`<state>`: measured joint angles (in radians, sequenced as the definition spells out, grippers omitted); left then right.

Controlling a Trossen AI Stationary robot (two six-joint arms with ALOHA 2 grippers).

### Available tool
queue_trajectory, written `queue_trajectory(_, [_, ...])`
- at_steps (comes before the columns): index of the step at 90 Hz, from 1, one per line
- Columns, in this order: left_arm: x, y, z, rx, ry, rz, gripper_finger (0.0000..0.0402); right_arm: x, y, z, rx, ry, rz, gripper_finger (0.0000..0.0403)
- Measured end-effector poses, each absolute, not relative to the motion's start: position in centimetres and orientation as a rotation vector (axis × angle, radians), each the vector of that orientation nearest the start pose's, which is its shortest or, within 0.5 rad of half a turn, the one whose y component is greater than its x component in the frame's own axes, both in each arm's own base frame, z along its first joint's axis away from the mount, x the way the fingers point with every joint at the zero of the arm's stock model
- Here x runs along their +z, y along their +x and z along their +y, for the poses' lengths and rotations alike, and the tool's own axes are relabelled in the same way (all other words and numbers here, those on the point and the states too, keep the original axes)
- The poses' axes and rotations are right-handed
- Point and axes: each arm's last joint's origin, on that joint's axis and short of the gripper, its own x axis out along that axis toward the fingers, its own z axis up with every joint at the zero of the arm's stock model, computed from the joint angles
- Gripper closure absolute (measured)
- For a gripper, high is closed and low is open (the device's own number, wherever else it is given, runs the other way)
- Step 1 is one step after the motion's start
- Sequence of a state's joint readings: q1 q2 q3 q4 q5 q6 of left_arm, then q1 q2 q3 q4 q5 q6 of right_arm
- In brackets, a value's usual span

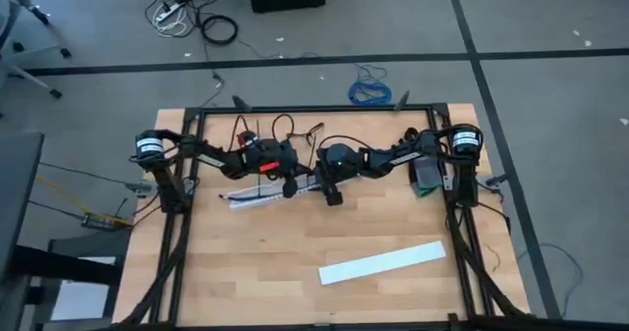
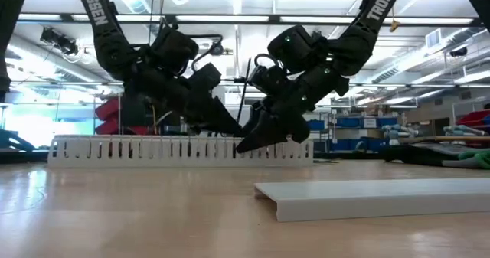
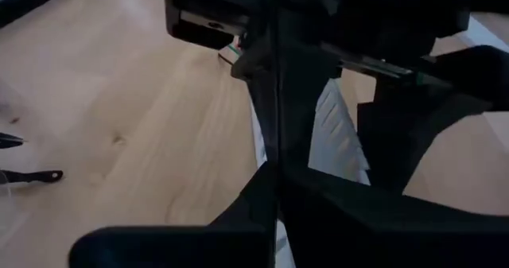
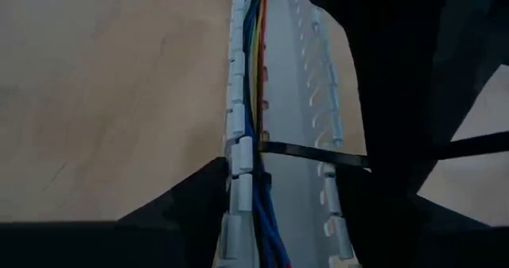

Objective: Ziptie cables
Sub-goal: Put the zip tied cable wires into the white cable duct

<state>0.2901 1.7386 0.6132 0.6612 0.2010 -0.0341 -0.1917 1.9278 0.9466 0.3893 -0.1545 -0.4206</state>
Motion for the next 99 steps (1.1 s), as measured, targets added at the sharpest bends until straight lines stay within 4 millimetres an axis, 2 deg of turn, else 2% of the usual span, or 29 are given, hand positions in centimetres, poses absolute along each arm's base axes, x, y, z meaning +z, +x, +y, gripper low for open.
queue_trajectory(24, [12.2,29.6,8.4,0.078,-0.123,0.494,0.0401,12.7,37.2,-6.8,0.088,-0.305,0.582,0.0188])
queue_trajectory(54, [13.2,28.6,8.0,0.066,-0.079,0.487,0.0401,12.7,37.2,-6.9,0.064,-0.31,0.585,0.0188])
queue_trajectory(99, [13.6,28.7,8.2,0.093,0.021,0.462,0.0401,12.7,37.3,-7.1,0.042,-0.31,0.582,0.0188])
